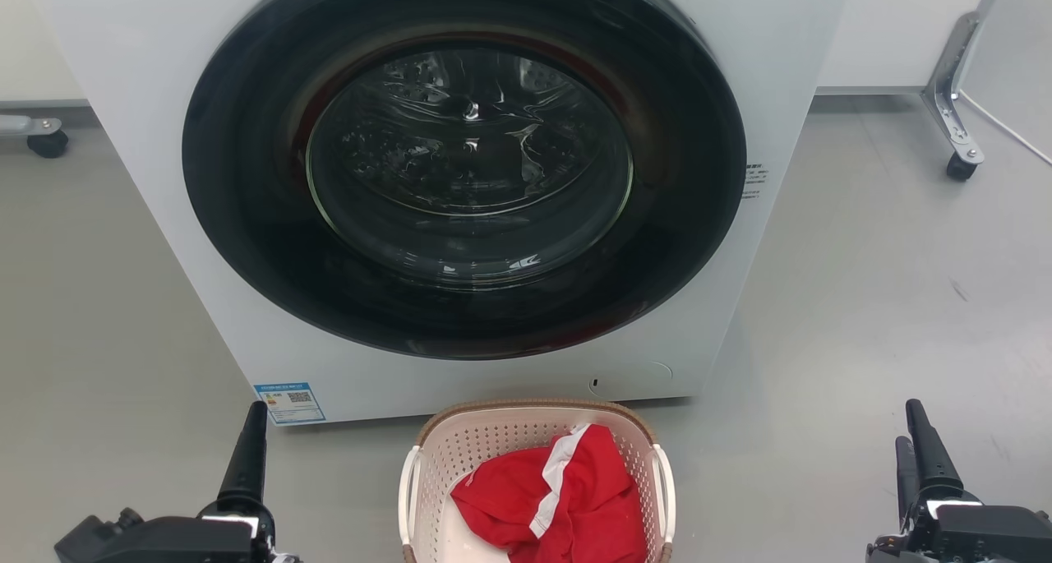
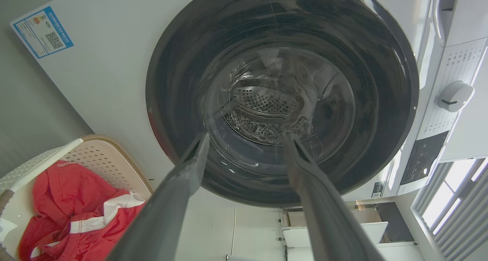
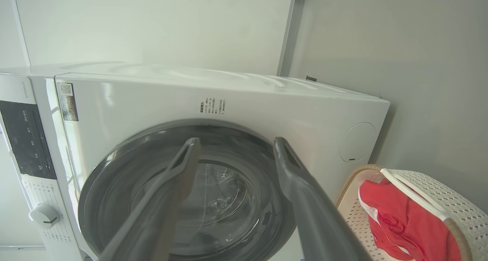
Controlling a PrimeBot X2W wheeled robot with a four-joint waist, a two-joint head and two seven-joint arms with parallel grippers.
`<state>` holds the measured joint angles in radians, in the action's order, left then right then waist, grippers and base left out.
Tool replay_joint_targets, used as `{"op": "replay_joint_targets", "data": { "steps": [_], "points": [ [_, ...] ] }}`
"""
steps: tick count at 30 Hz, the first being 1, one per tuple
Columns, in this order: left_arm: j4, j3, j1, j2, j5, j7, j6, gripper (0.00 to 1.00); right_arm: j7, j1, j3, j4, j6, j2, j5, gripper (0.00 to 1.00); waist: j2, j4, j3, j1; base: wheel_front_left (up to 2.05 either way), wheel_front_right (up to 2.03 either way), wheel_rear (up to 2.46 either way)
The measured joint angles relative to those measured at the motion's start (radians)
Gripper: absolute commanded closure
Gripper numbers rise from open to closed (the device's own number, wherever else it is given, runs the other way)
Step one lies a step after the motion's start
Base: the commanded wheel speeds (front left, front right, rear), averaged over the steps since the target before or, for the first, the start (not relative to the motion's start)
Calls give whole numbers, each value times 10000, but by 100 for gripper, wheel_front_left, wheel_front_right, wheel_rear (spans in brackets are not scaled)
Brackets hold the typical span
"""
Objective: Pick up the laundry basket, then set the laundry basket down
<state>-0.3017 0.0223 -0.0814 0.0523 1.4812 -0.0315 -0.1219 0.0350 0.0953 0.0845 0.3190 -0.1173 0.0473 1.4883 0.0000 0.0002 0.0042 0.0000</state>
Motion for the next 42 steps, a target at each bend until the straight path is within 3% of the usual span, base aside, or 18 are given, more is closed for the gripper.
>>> {"op": "replay_joint_targets", "data": {
  "steps": [10, 21, 42],
  "points": [
    [155, -510, -236, 307, -1647, 403, 178, 0, -416, 123, -556, -6, 38, 353, -1553, 0, 1, 22, -11, 0, 0, 0, 0],
    [466, -1039, -400, 598, -3728, 790, 704, 0, -828, 346, -1277, -67, 395, 773, -3590, 0, 0, 55, -38, 0, 0, 0, 0],
    [838, -2027, -564, 1012, -7028, 1584, 1250, 0, -1611, 603, -2537, 12, 1007, 1304, -6943, 0, 0, 103, -20, 0, 0, 0, 0]
  ]
}}
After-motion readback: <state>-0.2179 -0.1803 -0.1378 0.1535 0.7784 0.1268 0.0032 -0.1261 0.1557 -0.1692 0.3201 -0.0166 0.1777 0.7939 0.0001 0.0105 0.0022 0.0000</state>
